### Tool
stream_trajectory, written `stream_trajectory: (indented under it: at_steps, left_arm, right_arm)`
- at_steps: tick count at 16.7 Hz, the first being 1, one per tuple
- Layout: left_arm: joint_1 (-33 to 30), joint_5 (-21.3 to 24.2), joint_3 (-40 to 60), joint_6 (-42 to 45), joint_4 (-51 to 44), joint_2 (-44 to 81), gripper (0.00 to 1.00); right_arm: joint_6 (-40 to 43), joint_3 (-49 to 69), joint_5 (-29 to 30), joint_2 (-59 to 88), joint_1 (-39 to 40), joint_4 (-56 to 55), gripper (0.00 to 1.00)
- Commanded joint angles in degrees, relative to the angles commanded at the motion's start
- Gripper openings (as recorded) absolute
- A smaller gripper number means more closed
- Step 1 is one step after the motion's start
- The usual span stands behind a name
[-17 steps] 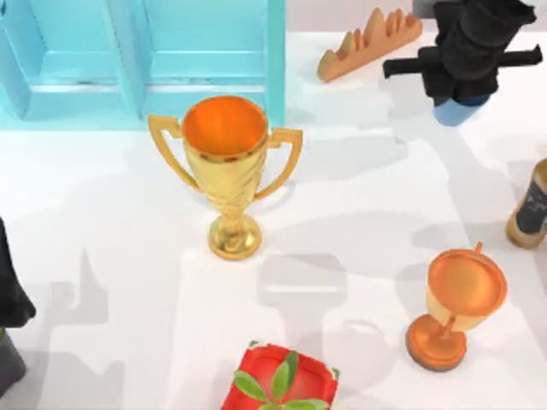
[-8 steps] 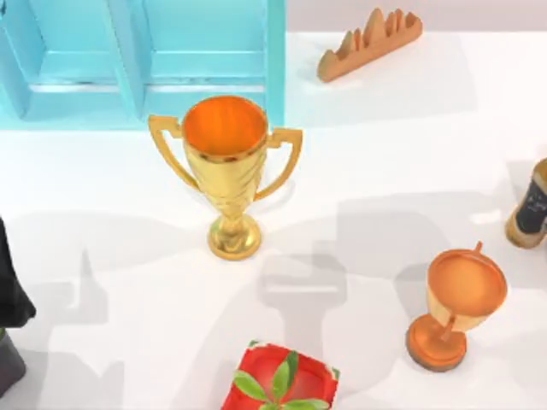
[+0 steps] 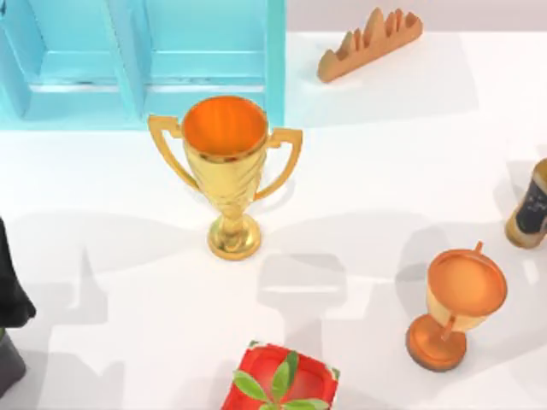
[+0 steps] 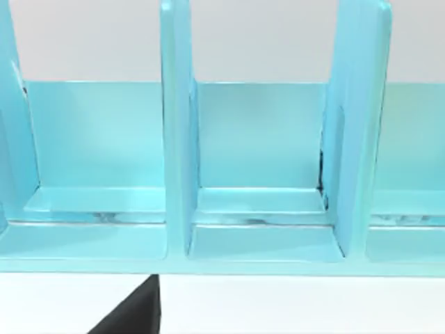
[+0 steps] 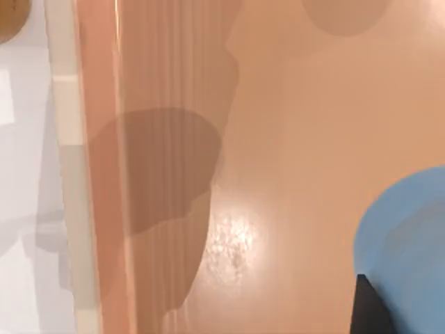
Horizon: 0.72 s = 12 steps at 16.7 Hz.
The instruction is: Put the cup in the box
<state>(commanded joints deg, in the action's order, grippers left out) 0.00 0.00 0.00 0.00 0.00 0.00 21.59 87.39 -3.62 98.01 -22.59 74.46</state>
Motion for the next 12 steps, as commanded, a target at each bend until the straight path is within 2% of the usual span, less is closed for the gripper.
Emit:
stream_trajectory:
  at_steps: [12]
  left_arm:
    - [0.0, 0.0, 0.0, 0.0, 0.0, 0.0, 1.00]
  right_arm:
    - [0.7, -11.8, -0.2, 2.2, -0.9, -14.0, 0.00]
